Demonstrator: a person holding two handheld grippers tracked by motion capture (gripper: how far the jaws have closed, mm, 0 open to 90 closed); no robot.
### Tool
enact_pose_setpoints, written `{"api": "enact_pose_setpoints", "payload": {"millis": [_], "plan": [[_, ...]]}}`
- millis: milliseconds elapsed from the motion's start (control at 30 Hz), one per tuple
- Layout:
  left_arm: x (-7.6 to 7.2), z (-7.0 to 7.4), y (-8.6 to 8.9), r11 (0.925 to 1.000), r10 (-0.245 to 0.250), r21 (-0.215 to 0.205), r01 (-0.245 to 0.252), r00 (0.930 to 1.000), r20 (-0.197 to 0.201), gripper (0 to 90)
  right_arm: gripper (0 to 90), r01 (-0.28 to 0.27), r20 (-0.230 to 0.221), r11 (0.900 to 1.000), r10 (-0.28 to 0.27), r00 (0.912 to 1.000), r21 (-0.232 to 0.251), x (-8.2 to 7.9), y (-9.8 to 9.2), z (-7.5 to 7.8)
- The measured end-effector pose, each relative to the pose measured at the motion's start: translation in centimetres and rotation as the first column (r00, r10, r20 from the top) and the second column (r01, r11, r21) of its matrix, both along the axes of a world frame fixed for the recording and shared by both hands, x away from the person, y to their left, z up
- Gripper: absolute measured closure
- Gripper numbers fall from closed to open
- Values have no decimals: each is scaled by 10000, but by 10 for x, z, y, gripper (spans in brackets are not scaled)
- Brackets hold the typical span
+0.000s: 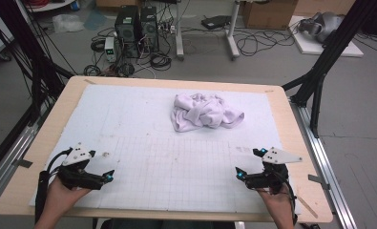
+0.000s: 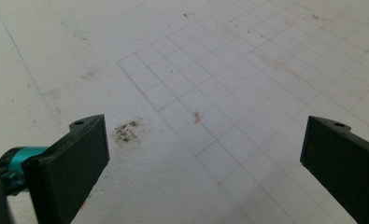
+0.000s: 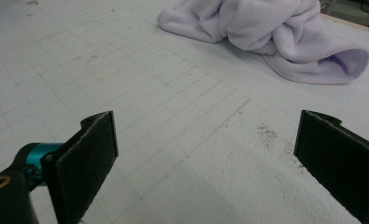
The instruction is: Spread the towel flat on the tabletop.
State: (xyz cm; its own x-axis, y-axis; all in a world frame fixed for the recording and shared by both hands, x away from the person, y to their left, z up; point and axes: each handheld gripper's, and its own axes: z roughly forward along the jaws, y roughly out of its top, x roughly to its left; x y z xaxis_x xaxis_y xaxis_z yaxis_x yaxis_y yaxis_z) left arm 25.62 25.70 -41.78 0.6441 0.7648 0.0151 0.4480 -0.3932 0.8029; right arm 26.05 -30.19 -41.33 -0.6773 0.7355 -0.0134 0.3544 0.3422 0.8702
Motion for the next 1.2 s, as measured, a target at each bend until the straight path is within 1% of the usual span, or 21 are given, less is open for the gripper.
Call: {"api": "enact_pose_setpoints", "payload": {"millis": [133, 267, 400, 500, 667, 700, 733, 833, 900, 967, 1033, 1100, 1200], "plan": [[1, 0, 0, 10000, -70, -6, 70, 10000, -12, 17, 53, 25, -29, 10000, -25, 10000, 9, 0, 0, 0], [0, 0, -1, 10000, -35, -78, 35, 10000, -7, 18, 53, 44, -26, 10000, -43, 10000, 47, 0, 0, 0], [0, 0, -1, 10000, -68, -53, 68, 10000, 4, 17, 53, -9, 7, 10000, 9, 10000, 56, 1, 2, 0], [0, 0, -3, 9999, -86, -135, 86, 10000, 6, 18, 53, -40, 63, 9999, 39, 10000, 121, 1, 3, 1], [1, 0, -4, 9998, -147, -135, 147, 9999, 20, 18, 53, -121, 43, 9997, 120, 9999, 216, 3, 6, 4], [2, 0, -4, 9997, -136, -214, 137, 9999, 24, 18, 53, -122, 20, 9997, 122, 9999, 213, 3, 7, 4], [3, 1, -4, 9996, -167, -227, 167, 9999, 37, 18, 53, -174, 90, 9996, 172, 9998, 228, 4, 7, 5], [4, 3, -5, 9994, -206, -260, 208, 9998, 74, 18, 53, -239, 48, 9992, 238, 9997, 309, 6, 11, 7], [6, 5, -5, 9992, -266, -283, 270, 9996, 125, 17, 53, -330, 86, 9991, 328, 9994, 253, 7, 12, 9], [7, 7, -5, 9991, -267, -330, 270, 9996, 99, 18, 53, -398, 27, 9987, 397, 9992, 310, 7, 14, 9], [8, 8, -6, 9988, -314, -375, 317, 9995, 86, 18, 53, -423, 16, 9987, 422, 9991, 270, 7, 14, 9], [9, 10, -6, 9989, -320, -332, 324, 9994, 119, 18, 53, -463, -34, 9985, 464, 9989, 281, 8, 13, 9], [16, 16, -8, 9984, -388, -396, 393, 9992, 137, 20, 53, -498, -48, 9981, 500, 9987, 360, 12, 13, 13]]}}
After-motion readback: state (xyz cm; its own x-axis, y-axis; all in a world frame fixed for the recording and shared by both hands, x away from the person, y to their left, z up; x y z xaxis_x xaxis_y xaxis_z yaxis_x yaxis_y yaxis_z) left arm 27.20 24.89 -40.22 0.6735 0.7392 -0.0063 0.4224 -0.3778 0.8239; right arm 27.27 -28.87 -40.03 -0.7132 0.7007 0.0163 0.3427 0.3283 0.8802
